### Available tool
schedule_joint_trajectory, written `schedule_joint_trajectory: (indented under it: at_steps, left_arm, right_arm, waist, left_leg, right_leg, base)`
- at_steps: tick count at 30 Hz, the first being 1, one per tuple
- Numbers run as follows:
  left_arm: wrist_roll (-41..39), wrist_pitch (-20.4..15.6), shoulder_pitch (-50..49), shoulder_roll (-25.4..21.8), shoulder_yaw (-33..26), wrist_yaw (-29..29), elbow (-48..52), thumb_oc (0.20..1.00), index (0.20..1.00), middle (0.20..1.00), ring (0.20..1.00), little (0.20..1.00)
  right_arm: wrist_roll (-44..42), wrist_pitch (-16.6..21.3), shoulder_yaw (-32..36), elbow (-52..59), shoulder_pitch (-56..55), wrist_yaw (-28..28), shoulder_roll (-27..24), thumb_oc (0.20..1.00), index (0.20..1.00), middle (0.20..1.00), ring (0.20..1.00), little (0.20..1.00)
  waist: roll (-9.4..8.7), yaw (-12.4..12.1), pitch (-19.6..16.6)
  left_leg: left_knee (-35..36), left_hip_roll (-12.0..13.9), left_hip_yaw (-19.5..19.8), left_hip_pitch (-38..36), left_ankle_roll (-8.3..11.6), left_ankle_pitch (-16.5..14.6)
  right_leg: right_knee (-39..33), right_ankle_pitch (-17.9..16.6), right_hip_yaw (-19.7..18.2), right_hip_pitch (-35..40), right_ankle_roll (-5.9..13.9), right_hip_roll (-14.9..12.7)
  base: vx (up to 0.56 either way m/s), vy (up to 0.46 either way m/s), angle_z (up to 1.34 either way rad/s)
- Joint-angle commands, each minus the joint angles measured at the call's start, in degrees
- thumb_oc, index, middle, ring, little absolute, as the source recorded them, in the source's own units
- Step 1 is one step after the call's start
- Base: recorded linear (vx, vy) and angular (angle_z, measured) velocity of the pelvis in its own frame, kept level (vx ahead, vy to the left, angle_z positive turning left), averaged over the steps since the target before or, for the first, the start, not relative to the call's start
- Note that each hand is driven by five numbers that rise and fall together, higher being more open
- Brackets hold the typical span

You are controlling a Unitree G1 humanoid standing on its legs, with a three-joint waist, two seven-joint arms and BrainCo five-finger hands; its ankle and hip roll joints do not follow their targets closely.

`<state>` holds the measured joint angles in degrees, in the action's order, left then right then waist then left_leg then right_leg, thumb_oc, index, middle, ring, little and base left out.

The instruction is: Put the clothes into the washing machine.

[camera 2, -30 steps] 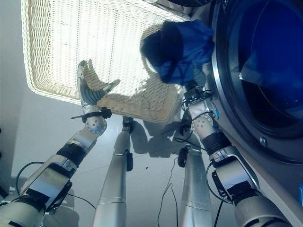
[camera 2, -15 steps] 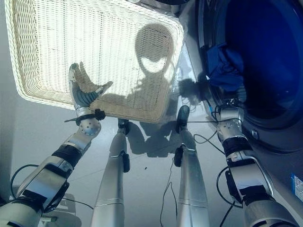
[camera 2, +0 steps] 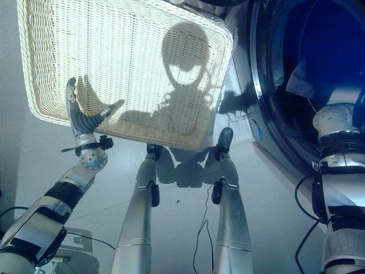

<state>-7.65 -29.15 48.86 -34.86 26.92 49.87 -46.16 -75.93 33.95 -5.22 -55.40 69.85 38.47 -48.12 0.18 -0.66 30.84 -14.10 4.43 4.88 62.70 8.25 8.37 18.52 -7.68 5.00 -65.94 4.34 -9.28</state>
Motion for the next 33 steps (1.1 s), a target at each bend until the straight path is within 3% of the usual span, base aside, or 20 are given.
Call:
schedule_joint_trajectory:
  at_steps: [1, 10, 13, 15, 16, 20, 23, 25, 33]
  left_arm:
    - [-0.30, -1.46, 0.07, 0.08, -1.73, -0.76, -2.15, 1.000, 1.000, 1.000, 1.000, 1.000]
    - [-1.47, -0.71, 1.53, 0.18, -0.44, -1.83, -2.90, 1.000, 1.000, 1.000, 1.000, 1.000]
    - [-1.44, -0.49, 2.09, 0.16, -0.05, -2.16, -2.70, 1.000, 1.000, 1.000, 1.000, 1.000]
    - [-1.29, -0.22, 2.34, 0.31, 0.34, -1.93, -2.46, 1.000, 1.000, 1.000, 1.000, 1.000]
    - [-1.14, 0.23, 2.89, 0.38, 0.72, -1.88, -2.19, 1.000, 1.000, 1.000, 1.000, 1.000]
    - [-1.26, 0.64, 3.76, 0.54, 1.26, -1.62, -1.75, 1.000, 1.000, 1.000, 1.000, 1.000]
    - [-1.26, 0.70, 3.92, 0.62, 1.16, -1.65, -1.70, 1.000, 1.000, 1.000, 1.000, 1.000]
    - [-1.29, 0.35, 4.07, 1.02, 0.85, -1.76, -1.58, 1.000, 1.000, 1.000, 1.000, 1.000]
    - [0.73, -0.03, 3.90, 3.11, -0.10, -0.28, -1.15, 1.000, 1.000, 1.000, 1.000, 1.000]
  right_arm:
    - [-0.87, -2.42, -0.06, -3.38, -2.94, -1.73, -7.22, 1.000, 1.000, 1.000, 1.000, 1.000]
    - [5.45, -17.54, -5.56, -10.87, -1.01, 1.96, -6.21, 1.000, 1.000, 1.000, 1.000, 1.000]
    - [15.20, -24.10, -8.30, -12.61, 0.09, 6.42, -6.30, 1.000, 1.000, 1.000, 1.000, 1.000]
    - [20.11, -26.40, -9.49, -13.09, 0.63, 7.99, -6.27, 1.000, 1.000, 1.000, 1.000, 1.000]
    - [28.47, -31.29, -11.85, -13.59, 1.93, 10.76, -6.53, 1.000, 1.000, 1.000, 1.000, 1.000]
    - [47.26, -37.80, -18.06, -11.81, 4.95, 15.09, -5.97, 1.000, 1.000, 1.000, 1.000, 1.000]
    - [49.99, -38.58, -19.26, -10.49, 5.34, 16.32, -5.65, 1.000, 1.000, 1.000, 1.000, 1.000]
    - [59.24, -39.66, -21.87, -4.52, 4.77, 18.62, -3.61, 1.000, 1.000, 1.000, 1.000, 1.000]
    - [70.49, -40.49, -23.08, 9.16, -3.89, 17.53, 1.12, 1.000, 1.000, 1.000, 1.000, 1.000]
  waist:
    - [-1.17, 0.25, -1.04]
    - [-0.32, -0.68, -1.04]
    - [-0.34, -0.89, -1.04]
    - [-0.31, -1.01, -1.04]
    - [-0.25, -1.08, -1.04]
    - [0.12, -1.28, -1.04]
    - [0.22, -1.24, -1.04]
    - [0.71, -1.11, -1.04]
    - [0.85, 0.16, -1.04]
  left_leg:
    - [-3.38, -4.82, 0.47, -0.33, -3.22, -4.03]
    - [-3.62, -5.43, 0.42, -0.15, -3.73, -4.16]
    - [-3.70, -5.46, 0.49, 0.02, -3.80, -4.07]
    - [-3.74, -5.44, 0.52, 0.16, -3.83, -4.02]
    - [-3.89, -5.47, 0.57, 0.44, -3.93, -4.10]
    - [-3.98, -5.73, 0.66, 1.12, -4.23, -4.14]
    - [-3.93, -5.75, 0.60, 1.21, -4.28, -4.18]
    - [-3.69, -5.87, 0.14, 1.45, -4.38, -4.14]
    - [-3.18, -5.78, -0.96, 1.92, -4.53, -4.19]
  right_leg:
    - [1.38, -0.23, 3.39, 1.47, 3.40, 4.29]
    - [1.52, -0.07, 3.67, 1.14, 3.09, 4.22]
    - [1.45, -0.19, 3.75, 1.17, 3.14, 4.19]
    - [1.48, -0.21, 3.82, 1.16, 3.20, 4.14]
    - [1.51, -0.24, 3.89, 0.94, 3.26, 4.10]
    - [1.60, -0.20, 3.94, 0.30, 3.24, 4.14]
    - [1.67, -0.08, 3.90, 0.11, 3.25, 4.16]
    - [1.83, 0.43, 3.88, -0.30, 3.21, 4.15]
    - [1.95, 0.93, 3.38, -1.42, 3.18, 4.15]
  base:
    - [0.04, -0.022, 0.03]
    - [0.01, -0.002, 0.01]
    - [0.00, 0.000, 0.00]
    - [0.00, -0.016, 0.00]
    - [0.00, -0.031, 0.00]
    - [0.00, -0.008, 0.00]
    - [0.00, 0.000, 0.00]
    - [0.00, 0.000, 0.00]
    - [0.00, 0.003, 0.01]
